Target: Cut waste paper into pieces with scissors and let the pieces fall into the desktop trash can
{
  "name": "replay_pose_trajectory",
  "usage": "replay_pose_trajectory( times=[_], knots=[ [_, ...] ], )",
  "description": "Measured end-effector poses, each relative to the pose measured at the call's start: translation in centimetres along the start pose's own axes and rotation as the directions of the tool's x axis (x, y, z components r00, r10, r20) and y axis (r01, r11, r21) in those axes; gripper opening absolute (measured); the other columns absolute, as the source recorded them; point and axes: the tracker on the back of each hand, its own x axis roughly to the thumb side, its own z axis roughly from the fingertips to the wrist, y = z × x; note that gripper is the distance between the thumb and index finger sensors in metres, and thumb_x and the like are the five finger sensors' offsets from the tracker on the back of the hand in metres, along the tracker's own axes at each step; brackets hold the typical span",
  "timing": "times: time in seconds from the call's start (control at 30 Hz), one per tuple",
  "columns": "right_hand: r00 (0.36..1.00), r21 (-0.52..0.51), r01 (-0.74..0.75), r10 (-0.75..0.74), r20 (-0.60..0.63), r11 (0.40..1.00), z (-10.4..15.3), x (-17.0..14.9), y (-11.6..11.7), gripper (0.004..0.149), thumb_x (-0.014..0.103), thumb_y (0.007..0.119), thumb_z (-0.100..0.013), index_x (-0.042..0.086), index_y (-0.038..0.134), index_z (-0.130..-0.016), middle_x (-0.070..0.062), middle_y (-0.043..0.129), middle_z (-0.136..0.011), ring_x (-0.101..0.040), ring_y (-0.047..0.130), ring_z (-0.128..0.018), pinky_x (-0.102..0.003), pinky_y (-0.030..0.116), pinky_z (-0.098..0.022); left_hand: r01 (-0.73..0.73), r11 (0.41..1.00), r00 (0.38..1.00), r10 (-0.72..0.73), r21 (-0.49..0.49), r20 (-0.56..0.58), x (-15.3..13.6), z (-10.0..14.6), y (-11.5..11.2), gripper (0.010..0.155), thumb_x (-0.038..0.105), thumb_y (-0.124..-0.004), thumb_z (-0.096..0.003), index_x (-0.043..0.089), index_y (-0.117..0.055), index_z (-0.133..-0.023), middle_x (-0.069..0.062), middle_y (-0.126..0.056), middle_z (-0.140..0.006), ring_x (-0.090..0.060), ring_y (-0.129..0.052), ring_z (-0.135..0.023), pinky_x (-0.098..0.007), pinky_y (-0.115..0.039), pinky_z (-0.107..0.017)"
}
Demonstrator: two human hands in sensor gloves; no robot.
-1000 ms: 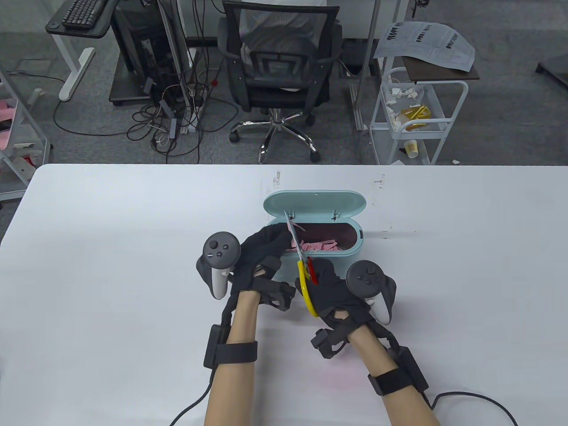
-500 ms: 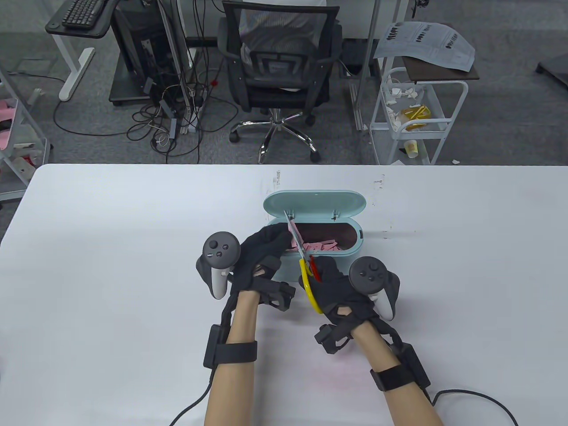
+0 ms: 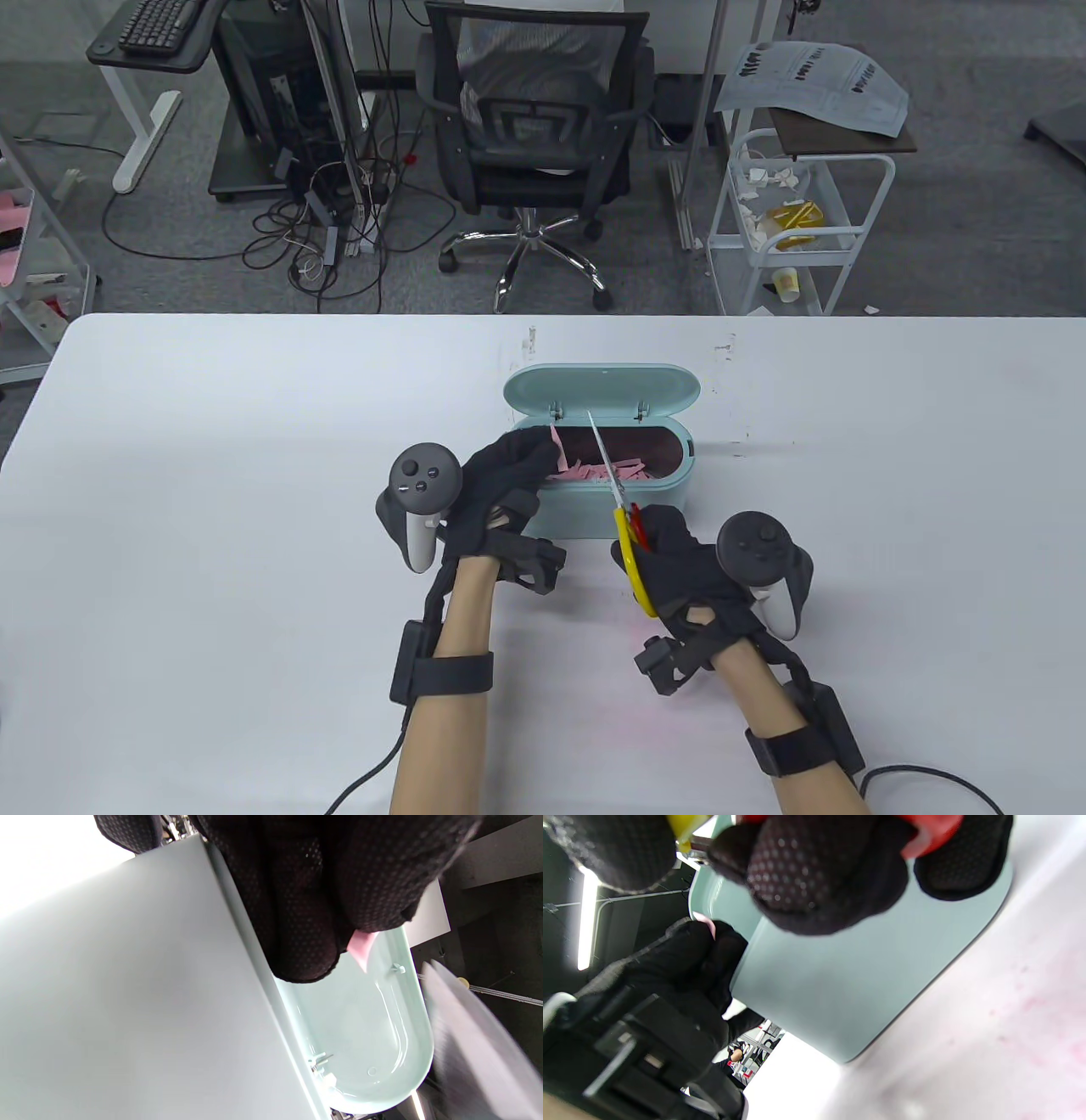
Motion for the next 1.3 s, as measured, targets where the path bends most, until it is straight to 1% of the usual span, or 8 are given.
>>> replay_pose_trajectory(
  times=[0.23, 0.47, 0.57, 0.8, 0.97, 1.07, 1.17, 1.3],
  knots=[
    [0.999, -0.011, -0.029, 0.029, 0.019, 1.000, 2.4, -1.3, -3.1, 0.072, 0.060, 0.074, -0.037, 0.012, 0.054, -0.088, 0.008, 0.090, -0.056, -0.013, 0.099, -0.022, -0.056, 0.075, -0.051, 0.217, 0.948, 0.970, -0.237, 0.235, 0.060, 1.3, 1.0, -0.4, 0.035, 0.050, -0.095, -0.0408, 0.036, -0.096, -0.074, 0.012, -0.110, -0.062, -0.012, -0.109, -0.062, -0.060, -0.064, -0.074],
    [0.999, -0.045, -0.027, 0.029, 0.028, 0.999, 4.3, -2.7, -5.4, 0.072, 0.060, 0.074, -0.037, 0.012, 0.054, -0.088, 0.008, 0.090, -0.056, -0.013, 0.099, -0.022, -0.056, 0.075, -0.052, 0.323, 0.899, 0.923, -0.369, 0.297, 0.112, 2.6, 1.8, -0.1, 0.038, 0.052, -0.085, -0.0464, 0.036, -0.093, -0.080, 0.011, -0.108, -0.070, -0.016, -0.106, -0.069, -0.060, -0.064, -0.073],
    [1.000, -0.056, -0.015, 0.016, 0.022, 0.998, 5.1, -3.2, -5.9, 0.072, 0.059, 0.074, -0.037, 0.012, 0.054, -0.088, 0.008, 0.090, -0.056, -0.013, 0.099, -0.022, -0.056, 0.075, -0.052, 0.395, 0.859, 0.864, -0.468, 0.326, 0.185, 3.6, 3.0, 0.5, 0.043, 0.055, -0.079, -0.0479, 0.034, -0.091, -0.084, 0.007, -0.106, -0.076, -0.020, -0.103, -0.074, -0.059, -0.065, -0.072],
    [0.997, -0.108, -0.063, 0.066, 0.027, 0.992, 6.1, -3.5, -6.9, 0.072, 0.059, 0.075, -0.037, 0.012, 0.055, -0.087, 0.007, 0.091, -0.056, -0.013, 0.100, -0.021, -0.055, 0.076, -0.051, 0.649, 0.724, 0.686, -0.690, 0.233, 0.231, 5.1, 6.9, 3.2, 0.062, 0.061, -0.074, -0.0478, 0.029, -0.081, -0.100, -0.003, -0.092, -0.102, -0.032, -0.086, -0.098, -0.058, -0.057, -0.077],
    [0.996, -0.126, -0.075, 0.079, 0.028, 0.989, 6.9, -3.5, -7.3, 0.072, 0.058, 0.075, -0.037, 0.011, 0.055, -0.087, 0.007, 0.091, -0.055, -0.013, 0.100, -0.021, -0.055, 0.077, -0.050, 0.777, 0.617, 0.579, -0.779, 0.126, 0.243, 3.5, 10.2, 5.7, 0.077, 0.072, -0.064, -0.0470, 0.032, -0.063, -0.113, -0.006, -0.068, -0.120, -0.036, -0.059, -0.115, -0.061, -0.043, -0.080],
    [0.994, -0.130, -0.102, 0.106, 0.026, 0.986, 7.2, -3.4, -7.2, 0.072, 0.058, 0.075, -0.036, 0.011, 0.055, -0.087, 0.007, 0.091, -0.055, -0.013, 0.100, -0.021, -0.055, 0.077, -0.050, 0.803, 0.590, 0.562, -0.796, 0.083, 0.225, 1.5, 11.8, 6.8, 0.083, 0.076, -0.060, -0.0467, 0.033, -0.052, -0.117, -0.006, -0.052, -0.127, -0.037, -0.043, -0.120, -0.063, -0.033, -0.080],
    [0.991, -0.135, -0.126, 0.131, 0.026, 0.983, 7.2, -3.3, -7.0, 0.072, 0.058, 0.076, -0.036, 0.011, 0.056, -0.087, 0.007, 0.091, -0.055, -0.013, 0.100, -0.021, -0.055, 0.077, -0.050, 0.821, 0.561, 0.533, -0.819, 0.105, 0.209, -0.5, 12.7, 7.4, 0.084, 0.077, -0.058, -0.0463, 0.034, -0.049, -0.117, -0.005, -0.049, -0.128, -0.036, -0.040, -0.120, -0.064, -0.032, -0.079],
    [0.981, -0.154, -0.187, 0.191, 0.012, 0.970, 7.4, -3.2, -6.8, 0.072, 0.058, 0.076, -0.036, 0.011, 0.057, -0.087, 0.007, 0.092, -0.054, -0.013, 0.101, -0.020, -0.054, 0.078, -0.050, 0.779, 0.619, 0.594, -0.780, 0.099, 0.199, -2.6, 13.0, 8.1, 0.084, 0.077, -0.059, -0.0455, 0.034, -0.050, -0.117, -0.005, -0.050, -0.127, -0.036, -0.041, -0.120, -0.065, -0.032, -0.079]
  ],
)
